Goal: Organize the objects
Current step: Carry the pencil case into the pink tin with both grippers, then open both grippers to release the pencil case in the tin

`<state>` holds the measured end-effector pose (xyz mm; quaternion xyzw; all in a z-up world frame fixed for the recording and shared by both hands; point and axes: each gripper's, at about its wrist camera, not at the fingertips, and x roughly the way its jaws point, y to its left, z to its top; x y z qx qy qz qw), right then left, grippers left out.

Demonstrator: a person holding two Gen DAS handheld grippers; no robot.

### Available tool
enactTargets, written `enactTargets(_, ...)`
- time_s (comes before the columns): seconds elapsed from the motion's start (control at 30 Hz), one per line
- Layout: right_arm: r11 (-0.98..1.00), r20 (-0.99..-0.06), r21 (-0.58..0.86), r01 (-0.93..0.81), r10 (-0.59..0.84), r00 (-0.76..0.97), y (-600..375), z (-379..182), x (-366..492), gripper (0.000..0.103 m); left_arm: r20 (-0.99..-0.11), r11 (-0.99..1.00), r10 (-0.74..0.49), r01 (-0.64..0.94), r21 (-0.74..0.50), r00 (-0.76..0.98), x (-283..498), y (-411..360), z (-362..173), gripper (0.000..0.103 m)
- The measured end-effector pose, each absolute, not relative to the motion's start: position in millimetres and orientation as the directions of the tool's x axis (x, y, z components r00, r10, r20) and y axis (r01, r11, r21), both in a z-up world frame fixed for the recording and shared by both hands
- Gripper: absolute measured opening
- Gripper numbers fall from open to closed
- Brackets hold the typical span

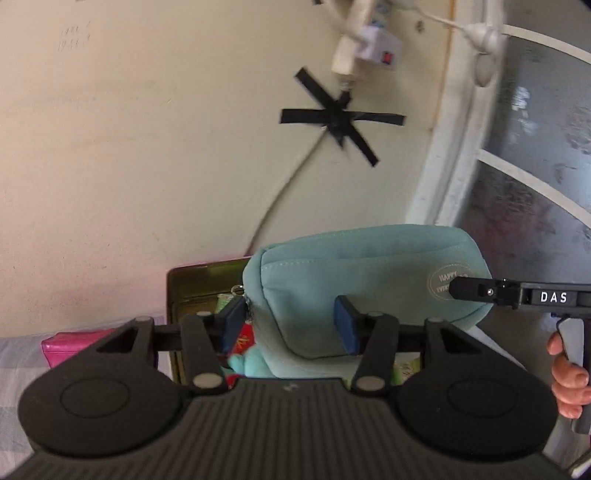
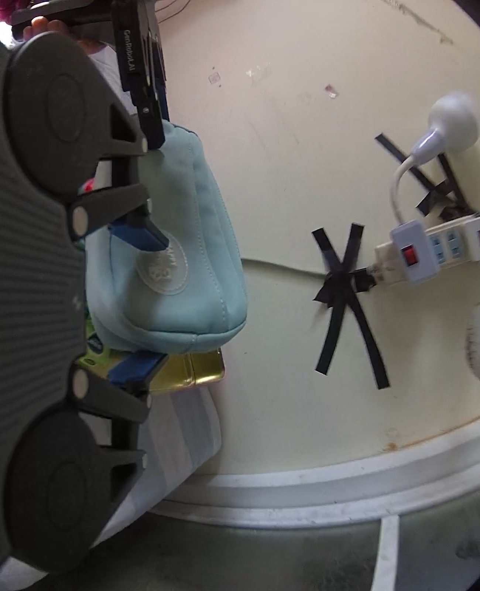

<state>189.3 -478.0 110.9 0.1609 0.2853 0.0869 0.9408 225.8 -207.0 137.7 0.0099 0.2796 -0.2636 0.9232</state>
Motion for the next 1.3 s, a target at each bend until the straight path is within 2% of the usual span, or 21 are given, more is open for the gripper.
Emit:
enactTargets(0.13, 0.933, -0.596, 0.359, -0.032, 0.256, 0.761, -466, 84, 261, 0.06, -0.589, 0.892, -0.433, 0.418, -0.172, 0.682, 280, -207, 114, 0.054)
enactTargets(0.37, 0.948, -0.672, 0.318, 0.001, 0.225, 0.705, -453, 47, 320, 0.06, -0.648, 0.91, -0.389, 0.383, -0.159, 0.655, 322, -219, 83, 0.053)
enactTargets(0.53, 0.958, -0.69, 0.282, 0.042, 0.172, 0.703, -448, 31, 335, 0.072, -0.647, 0.912, -0.394, 0.365, -0.187, 0.653, 326, -220, 79, 0.055)
enactTargets(0.6, 0.962, -0.66, 0.259, 0.089, 0.109, 0.743, -448, 35, 329, 0.077, -0.627, 0.915, -0.391, 0.357, -0.188, 0.673, 318, -218, 87, 0.06)
enactTargets(0.67, 0.948, -0.608, 0.295, 0.12, 0.089, 0.789, -452, 43, 315, 0.077, -0.599, 0.922, -0.382, 0.329, -0.203, 0.703, 304, -205, 98, 0.06)
enactTargets(0.77, 0.952, -0.533, 0.291, 0.093, 0.081, 0.842, -449, 58, 278, 0.077, -0.507, 0.926, -0.378, 0.314, -0.21, 0.775, 262, -189, 119, 0.06)
enactTargets(0.87, 0.97, -0.491, 0.24, 0.047, 0.079, 0.868, -435, 67, 242, 0.077, -0.456, 0.917, -0.398, 0.359, -0.173, 0.796, 215, -187, 128, 0.06)
enactTargets(1.13, 0.984, -0.497, 0.174, -0.035, 0.118, 0.86, -398, 84, 158, 0.077, -0.471, 0.881, -0.448, 0.465, -0.088, 0.76, 124, -198, 105, 0.061)
enactTargets(1.3, 0.993, -0.452, 0.1, -0.058, 0.097, 0.887, -378, 83, 95, 0.078, -0.475, 0.864, -0.463, 0.501, -0.052, 0.748, 88, -192, 93, 0.061)
